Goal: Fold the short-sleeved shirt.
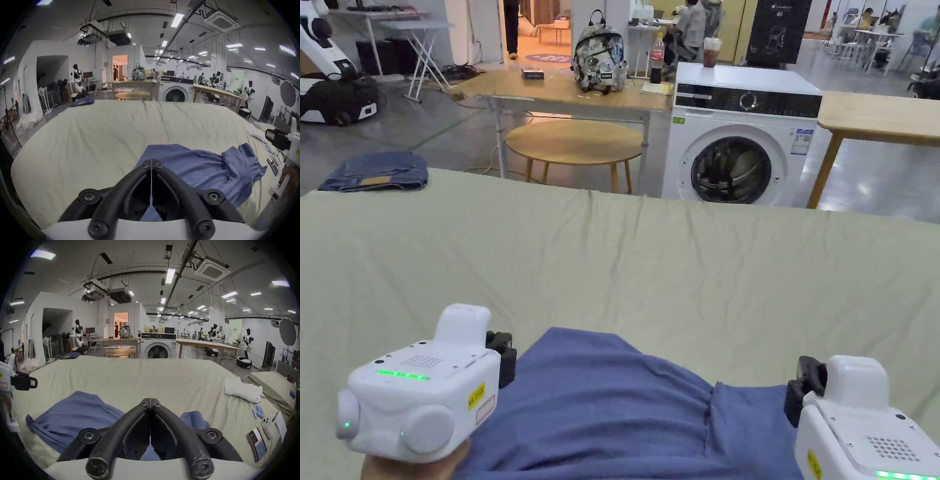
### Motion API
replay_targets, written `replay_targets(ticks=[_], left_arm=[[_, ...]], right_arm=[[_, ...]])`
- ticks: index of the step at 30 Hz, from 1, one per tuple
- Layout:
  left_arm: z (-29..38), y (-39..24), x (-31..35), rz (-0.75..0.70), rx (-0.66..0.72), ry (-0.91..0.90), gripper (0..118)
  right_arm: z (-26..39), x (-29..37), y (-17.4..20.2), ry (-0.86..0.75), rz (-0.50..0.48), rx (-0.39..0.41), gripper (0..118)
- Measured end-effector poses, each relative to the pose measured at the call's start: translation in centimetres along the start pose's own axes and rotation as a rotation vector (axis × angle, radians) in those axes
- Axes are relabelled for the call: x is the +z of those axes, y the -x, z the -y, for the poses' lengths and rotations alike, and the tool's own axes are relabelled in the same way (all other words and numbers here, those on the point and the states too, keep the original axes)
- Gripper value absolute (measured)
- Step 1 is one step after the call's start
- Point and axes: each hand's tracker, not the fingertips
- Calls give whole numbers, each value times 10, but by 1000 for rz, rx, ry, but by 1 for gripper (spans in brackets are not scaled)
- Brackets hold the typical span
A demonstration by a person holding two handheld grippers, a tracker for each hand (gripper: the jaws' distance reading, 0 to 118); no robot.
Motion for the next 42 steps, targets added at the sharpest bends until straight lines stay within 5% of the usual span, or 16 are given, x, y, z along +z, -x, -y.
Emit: replay_targets(ticks=[11, 12, 14, 15, 25, 29, 31, 35, 42], left_arm=[[-73, 42, -151, 120, -4, 347, 6], [-78, 44, -168, 132, 8, 380, 24], [-83, 44, -193, 145, 25, 426, 90], [-83, 43, -205, 152, 35, 445, 95], [-47, -15, -282, 114, 61, 635, 95], [-30, -53, -280, -22, -142, 560, 93], [-29, -64, -275, -26, -154, 543, 78], [-40, -66, -252, 13, -167, 523, 6], [-64, -39, -193, 141, -82, 393, 5]], right_arm=[[15, -23, -21, 87, 24, 6, 0], [16, -25, -24, 97, 29, 6, 0], [20, -28, -29, 114, 42, 7, 0], [22, -30, -31, 123, 46, 5, 0], [37, -29, -59, 188, 115, 8, 0], [38, -26, -71, 204, 139, 3, 0], [39, -24, -76, 212, 149, 5, 0], [39, -23, -86, 229, 158, -9, 0], [30, -27, -113, 262, 175, -53, 0]])
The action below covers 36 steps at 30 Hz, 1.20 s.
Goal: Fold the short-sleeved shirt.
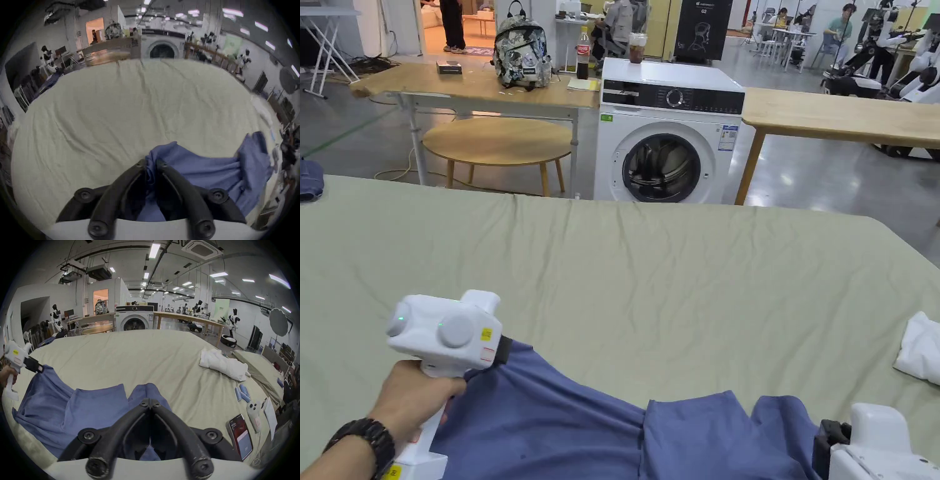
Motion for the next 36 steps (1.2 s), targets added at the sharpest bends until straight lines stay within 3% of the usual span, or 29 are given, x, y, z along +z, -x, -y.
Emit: replay_targets(ticks=[2, 6, 8, 10, 11, 18, 20, 22, 26, 31, 36], left_arm=[[2, 4, 21, 24, 31, -57, 5], [16, -1, 61, 33, 15, -117, 5], [24, -3, 74, 41, 16, -131, 5], [28, -1, 71, 40, 15, -143, 5], [31, -1, 74, 38, 13, -146, 5], [46, -3, 83, 26, 29, -143, 5], [47, -3, 83, 22, 35, -140, 5], [46, -1, 78, 18, 34, -139, 5], [45, -1, 77, 0, 22, -137, 5], [36, 3, 88, -24, 25, -168, 5], [18, 14, 114, -46, 31, -217, 5]], right_arm=[[-8, -7, -11, 28, -7, -5, 0], [-22, -36, -35, 149, -20, -43, 17], [-27, -56, -44, 241, -42, -44, 52], [-28, -79, -53, 297, -71, -73, 69], [-28, -88, -55, 332, -70, -84, 70], [-17, -134, -44, 468, -117, -120, 65], [-11, -142, -36, 499, -101, -80, 42], [-9, -140, -27, 460, -59, -7, 4], [-8, -131, -15, 426, -35, 39, 2], [-28, -101, -11, 251, 26, 129, 2], [-78, -63, -15, 86, 32, 92, 2]])
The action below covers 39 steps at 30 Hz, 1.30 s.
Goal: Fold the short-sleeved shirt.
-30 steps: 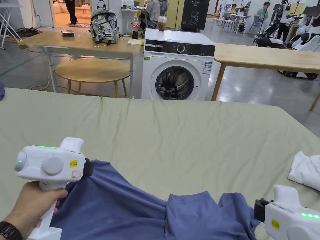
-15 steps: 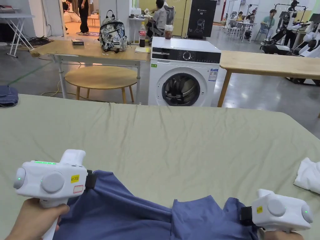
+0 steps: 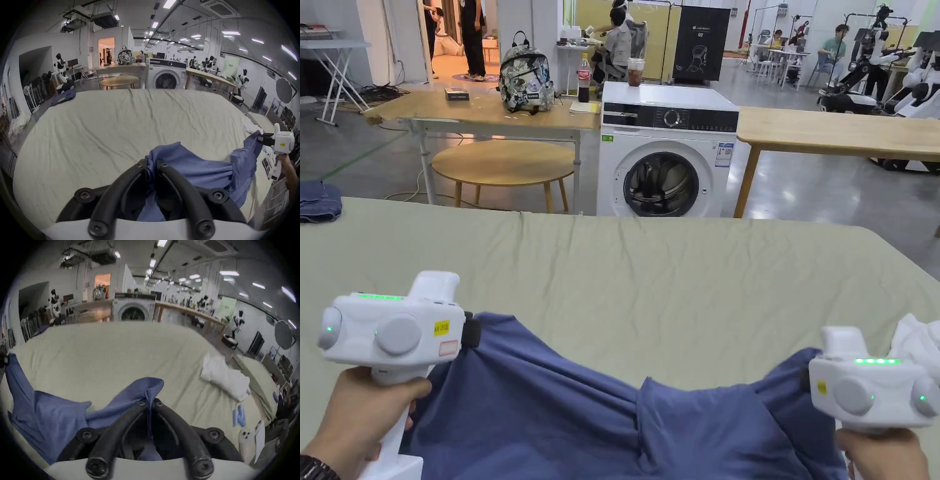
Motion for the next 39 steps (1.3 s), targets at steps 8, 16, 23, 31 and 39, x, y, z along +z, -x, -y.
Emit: replay_targets(ticks=[8, 16, 23, 31, 39], left_arm=[[-51, 16, 81, -23, 46, -181, 5], [-115, 31, 142, -64, 79, -320, 5], [-164, 45, 163, -81, 117, -361, 5], [-208, 58, 147, -141, 99, -369, 5], [-262, 64, 138, -184, 83, -389, 5]], right_arm=[[-81, 72, -5, -252, -29, -22, 2], [-160, 117, 8, -395, -44, -37, 2], [-214, 131, 18, -436, -48, -70, 2], [-249, 121, 34, -461, -27, -70, 2], [-305, 116, 35, -510, 13, -63, 2]])
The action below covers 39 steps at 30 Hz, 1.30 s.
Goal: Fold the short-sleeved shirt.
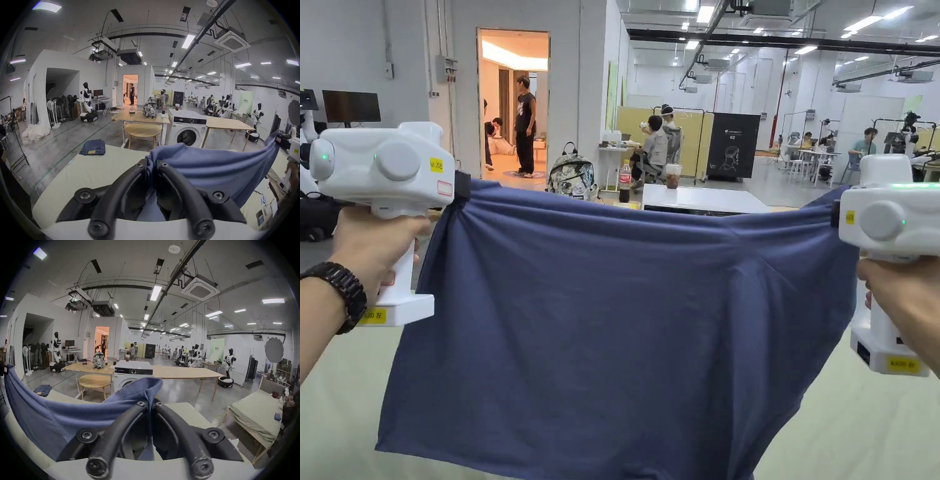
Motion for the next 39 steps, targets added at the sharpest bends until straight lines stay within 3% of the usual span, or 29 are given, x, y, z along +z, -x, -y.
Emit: replay_targets(ticks=[10, 17, 28, 39], left_arm=[[-67, -16, -9, -12, -11, -77, 5], [-73, -24, 1, -20, -26, -110, 5], [29, -11, 20, 4, -48, -18, 5], [145, 12, 101, 49, -16, 35, 5]], right_arm=[[-76, -23, 2, -93, 41, -23, 2], [-91, -18, 1, -132, 57, -23, 2], [11, 27, 11, -57, 53, 71, 2], [112, 136, -4, 8, 23, 101, 2]])
